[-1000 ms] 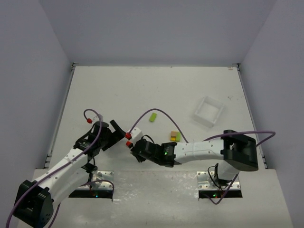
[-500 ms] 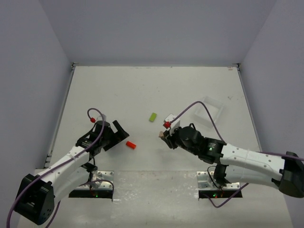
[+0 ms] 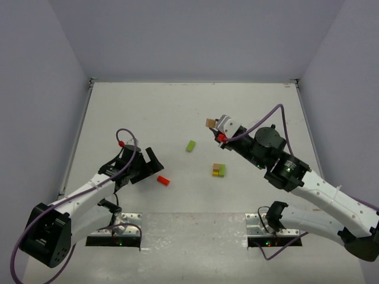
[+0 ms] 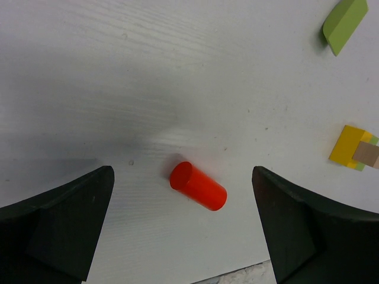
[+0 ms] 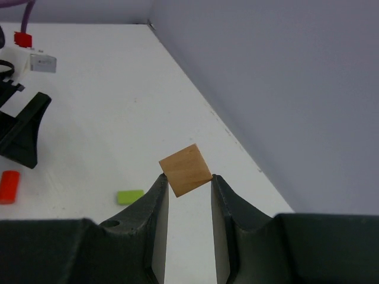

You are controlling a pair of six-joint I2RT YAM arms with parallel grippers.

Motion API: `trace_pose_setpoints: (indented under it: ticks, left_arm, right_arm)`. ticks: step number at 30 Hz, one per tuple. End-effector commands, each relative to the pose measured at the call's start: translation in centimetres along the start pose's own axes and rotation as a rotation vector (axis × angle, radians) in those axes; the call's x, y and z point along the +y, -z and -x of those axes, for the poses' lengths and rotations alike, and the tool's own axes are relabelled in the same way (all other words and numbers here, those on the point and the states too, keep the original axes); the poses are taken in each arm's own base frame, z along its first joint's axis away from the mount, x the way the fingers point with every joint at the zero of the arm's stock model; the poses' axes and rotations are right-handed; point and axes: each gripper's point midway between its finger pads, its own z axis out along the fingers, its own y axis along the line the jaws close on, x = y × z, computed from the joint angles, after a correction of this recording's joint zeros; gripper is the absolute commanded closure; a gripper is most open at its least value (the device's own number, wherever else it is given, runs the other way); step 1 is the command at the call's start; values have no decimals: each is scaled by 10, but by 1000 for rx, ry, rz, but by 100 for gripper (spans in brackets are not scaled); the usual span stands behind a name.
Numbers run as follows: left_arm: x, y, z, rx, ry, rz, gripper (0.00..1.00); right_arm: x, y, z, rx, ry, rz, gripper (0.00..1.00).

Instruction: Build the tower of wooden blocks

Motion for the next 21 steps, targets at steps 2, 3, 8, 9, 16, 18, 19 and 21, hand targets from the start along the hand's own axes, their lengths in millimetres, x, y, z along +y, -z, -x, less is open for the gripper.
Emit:
trace_pose_setpoints:
  ticks: [2, 3, 8, 9, 16, 18, 19, 21]
  left_arm:
    - [-27, 4, 12, -6, -53, -81, 0]
    - [-26, 4, 11, -3, -54, -78, 0]
    - [-19, 3, 9, 23, -98, -32, 0]
    - [-16, 3, 9, 32, -105, -12, 0]
    - [-23, 3, 7, 62, -149, -46, 0]
    - [-26, 3, 6, 68, -152, -62, 0]
    - [-26, 2, 5, 70, -151, -65, 0]
    - [-25, 2, 3, 76, -150, -66, 0]
  right_arm:
    - [-23, -12, -2, 39, 111, -37, 100]
    - [-23, -13, -2, 34, 117, -24, 100]
    - [-58, -18, -37, 70, -76, 12, 100]
    - [-75, -17, -53, 84, -120, -12, 100]
    - [-57, -31, -135, 194, -183, 178, 100]
    - [-46, -23, -161, 251, -204, 231, 100]
    - [-44, -17, -171, 272, -201, 235, 100]
    - [-38, -6, -189, 313, -207, 242, 100]
